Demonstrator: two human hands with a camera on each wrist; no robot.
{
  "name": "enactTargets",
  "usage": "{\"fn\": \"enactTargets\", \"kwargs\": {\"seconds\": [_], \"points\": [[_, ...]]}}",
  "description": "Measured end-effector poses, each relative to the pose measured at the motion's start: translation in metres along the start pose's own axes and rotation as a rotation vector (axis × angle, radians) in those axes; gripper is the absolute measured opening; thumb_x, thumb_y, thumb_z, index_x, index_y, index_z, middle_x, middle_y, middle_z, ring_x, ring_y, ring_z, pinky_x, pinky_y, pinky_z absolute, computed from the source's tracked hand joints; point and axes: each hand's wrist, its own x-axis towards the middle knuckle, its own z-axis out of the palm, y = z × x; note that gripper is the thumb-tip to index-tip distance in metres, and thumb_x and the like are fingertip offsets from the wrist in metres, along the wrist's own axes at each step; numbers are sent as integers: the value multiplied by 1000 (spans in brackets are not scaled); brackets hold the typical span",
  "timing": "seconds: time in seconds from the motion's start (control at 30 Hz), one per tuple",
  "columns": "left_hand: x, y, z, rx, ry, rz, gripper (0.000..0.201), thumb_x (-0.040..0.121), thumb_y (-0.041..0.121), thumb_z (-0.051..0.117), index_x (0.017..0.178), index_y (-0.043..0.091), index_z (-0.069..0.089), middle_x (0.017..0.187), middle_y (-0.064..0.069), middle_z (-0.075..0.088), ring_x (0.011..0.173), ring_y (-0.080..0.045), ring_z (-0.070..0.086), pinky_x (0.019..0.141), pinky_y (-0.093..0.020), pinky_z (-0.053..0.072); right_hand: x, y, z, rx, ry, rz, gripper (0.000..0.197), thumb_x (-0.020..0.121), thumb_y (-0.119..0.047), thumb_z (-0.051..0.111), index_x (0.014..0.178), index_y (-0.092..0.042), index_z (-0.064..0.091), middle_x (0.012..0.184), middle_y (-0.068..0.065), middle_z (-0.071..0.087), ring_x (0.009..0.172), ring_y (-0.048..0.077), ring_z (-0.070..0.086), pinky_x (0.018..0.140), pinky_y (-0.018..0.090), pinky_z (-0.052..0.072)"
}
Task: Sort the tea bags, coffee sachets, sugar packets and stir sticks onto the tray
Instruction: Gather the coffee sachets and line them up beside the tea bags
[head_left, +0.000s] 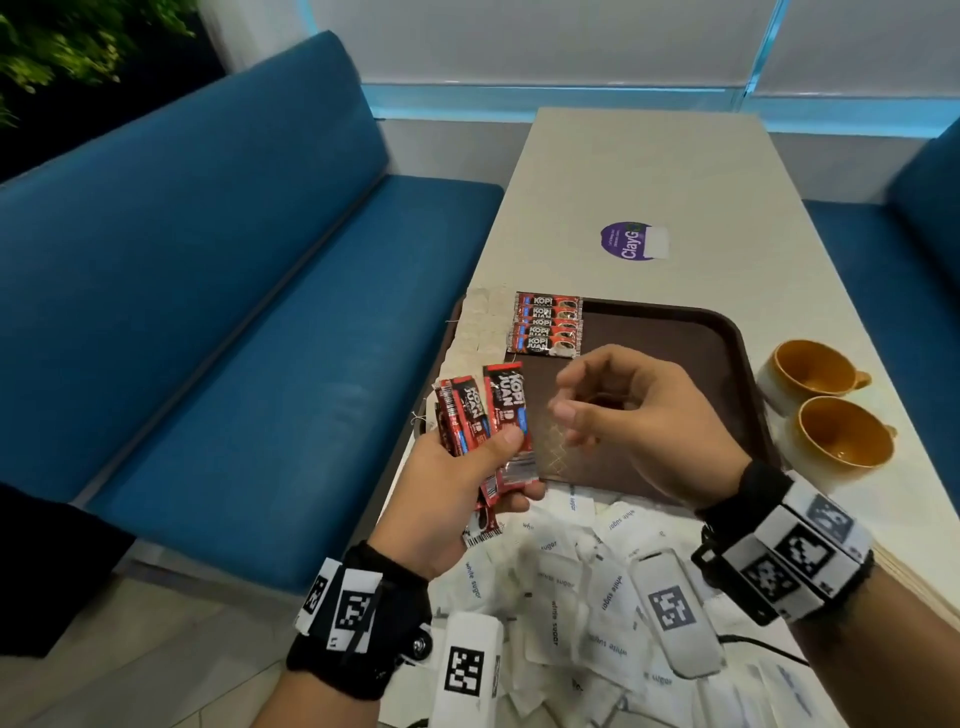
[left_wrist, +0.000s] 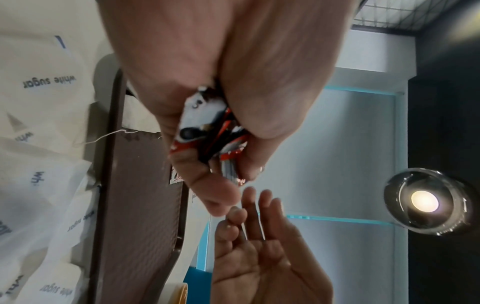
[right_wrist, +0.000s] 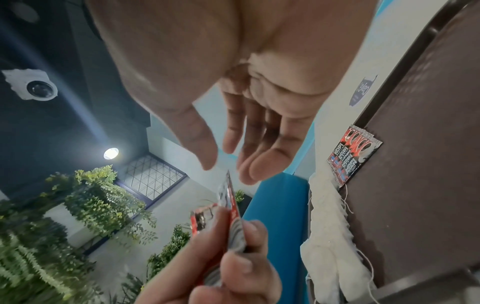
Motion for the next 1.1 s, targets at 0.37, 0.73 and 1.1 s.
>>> {"fn": "enactTargets", "kwargs": {"seconds": [0.37, 0.73, 1.1], "points": [[-1, -1, 6, 39, 33, 53, 43, 81, 39, 74, 99, 1, 65, 90, -13, 73, 64, -21, 65, 57, -30, 50, -6, -8, -6, 49, -28, -88, 15, 83, 13, 72, 96, 11, 64, 81, 28, 70, 63, 31, 64, 62, 33, 56], [6, -2, 5, -128, 6, 30, 26, 77, 8, 78, 84, 14, 54, 76, -8, 67, 67, -23, 68, 63, -34, 58, -13, 1, -7, -113, -102, -119, 31, 68, 23, 79, 67, -7, 75, 102, 9, 65, 85, 23, 67, 89, 37, 58], [13, -4, 0, 85, 88, 165, 34, 83, -8, 76, 83, 15, 52, 87, -13, 71, 81, -28, 71, 70, -37, 57, -10, 4, -8, -161, -51, -37, 12, 74, -15, 73, 85, -12, 72, 81, 20, 68, 67, 28, 60, 63, 45, 51]]}}
